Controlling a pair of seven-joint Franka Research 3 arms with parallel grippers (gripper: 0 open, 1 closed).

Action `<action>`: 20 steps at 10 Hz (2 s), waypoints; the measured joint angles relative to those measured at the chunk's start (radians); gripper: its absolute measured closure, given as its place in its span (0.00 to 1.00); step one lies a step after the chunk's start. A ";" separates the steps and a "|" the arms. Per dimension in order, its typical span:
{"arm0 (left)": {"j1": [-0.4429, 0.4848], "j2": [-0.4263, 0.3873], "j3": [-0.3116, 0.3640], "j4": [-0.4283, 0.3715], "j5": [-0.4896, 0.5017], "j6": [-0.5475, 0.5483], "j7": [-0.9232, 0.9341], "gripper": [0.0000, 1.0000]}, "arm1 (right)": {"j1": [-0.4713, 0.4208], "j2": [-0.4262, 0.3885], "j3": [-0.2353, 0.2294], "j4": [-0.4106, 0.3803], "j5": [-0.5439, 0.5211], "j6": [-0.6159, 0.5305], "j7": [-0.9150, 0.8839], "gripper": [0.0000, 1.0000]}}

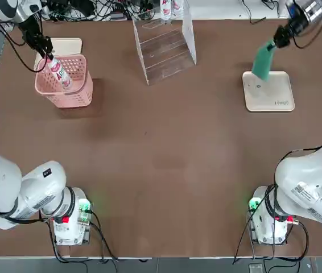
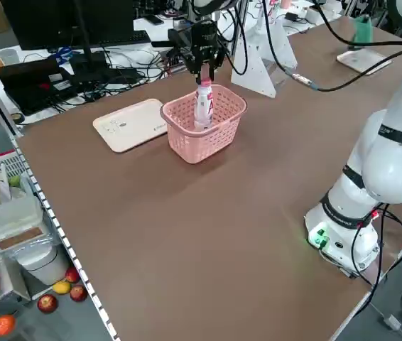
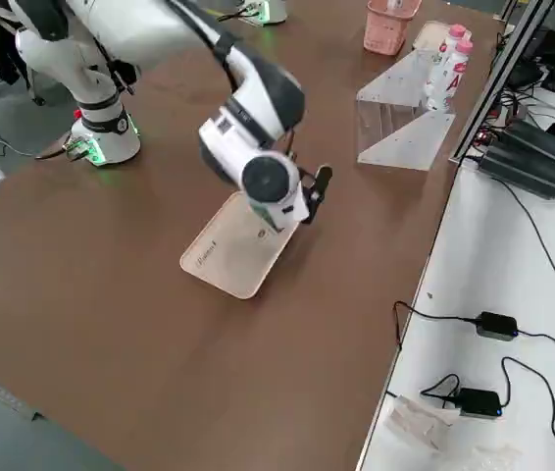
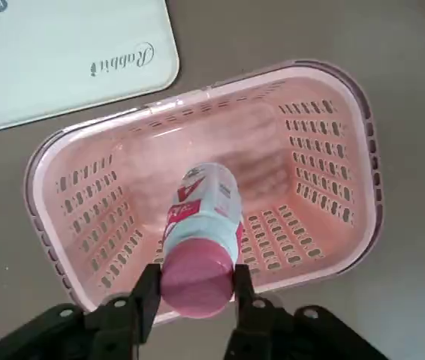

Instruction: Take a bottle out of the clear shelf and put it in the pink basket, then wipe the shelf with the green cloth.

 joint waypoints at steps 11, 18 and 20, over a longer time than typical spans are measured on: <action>0.022 0.035 0.002 -0.081 0.017 0.128 0.003 0.56 | 0.808 -0.170 -0.028 -0.025 -0.033 0.670 0.676 0.94; 0.024 0.062 0.003 -0.099 0.017 0.151 0.004 0.54 | 0.835 -0.152 -0.033 -0.187 -0.101 1.034 0.278 0.94; 0.024 0.058 0.002 -0.093 0.017 0.152 0.004 0.43 | 0.840 -0.122 -0.034 -0.191 -0.102 1.132 0.235 0.94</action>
